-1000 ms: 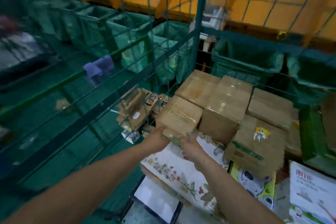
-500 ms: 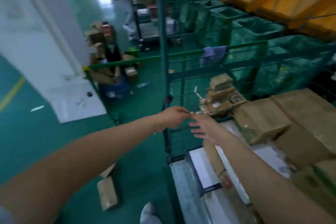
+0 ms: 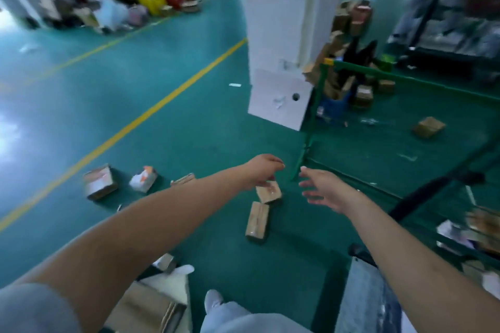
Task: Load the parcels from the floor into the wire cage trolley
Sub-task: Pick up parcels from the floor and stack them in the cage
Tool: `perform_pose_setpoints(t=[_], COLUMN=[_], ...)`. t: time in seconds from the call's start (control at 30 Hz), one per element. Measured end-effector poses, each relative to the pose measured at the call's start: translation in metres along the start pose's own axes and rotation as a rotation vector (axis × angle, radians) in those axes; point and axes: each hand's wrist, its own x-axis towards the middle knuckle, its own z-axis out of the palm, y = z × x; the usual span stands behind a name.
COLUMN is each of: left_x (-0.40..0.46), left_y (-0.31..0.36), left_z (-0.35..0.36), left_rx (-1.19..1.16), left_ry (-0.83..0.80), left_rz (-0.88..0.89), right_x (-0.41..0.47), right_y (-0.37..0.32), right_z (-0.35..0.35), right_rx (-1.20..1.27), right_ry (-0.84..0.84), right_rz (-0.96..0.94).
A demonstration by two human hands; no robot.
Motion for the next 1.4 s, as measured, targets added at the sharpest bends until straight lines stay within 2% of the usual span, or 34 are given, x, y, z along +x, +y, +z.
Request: perform_pose_setpoints(t=[0.43,0.63,0.77,1.13,1.4], left_x=[-0.043,-0.092,-0.116,-0.125,-0.033], left_y=[-0.167,-0.229,-0.268,-0.340,-0.347], left_z=[-0.272,-0.370,-0.408,-0.480,-0.536], left_rx=[-0.250,-0.413,-0.474,-0.674,-0.732], left_ry=[0.321,0.523,0.611,0.777,0.832], left_rz=[-0.184,-0.187,-0.224,-0.422,-0.551], right_x=[0.084,0.099,0.114,0.168,0.297], right_y=[-0.130,-0.174,-0.192,-0.248,-0.303], right_z=[0.284,0.400,0.460,0.571,0.594], right_rx=[-0.315,-0.440,-0.547,-0.725,-0.763], right_ry=[-0.275,-0.448,-0.536,-0.697,-0.759], right_rz=[-0.047,-0.077,-0.085,-0.104,-0.064])
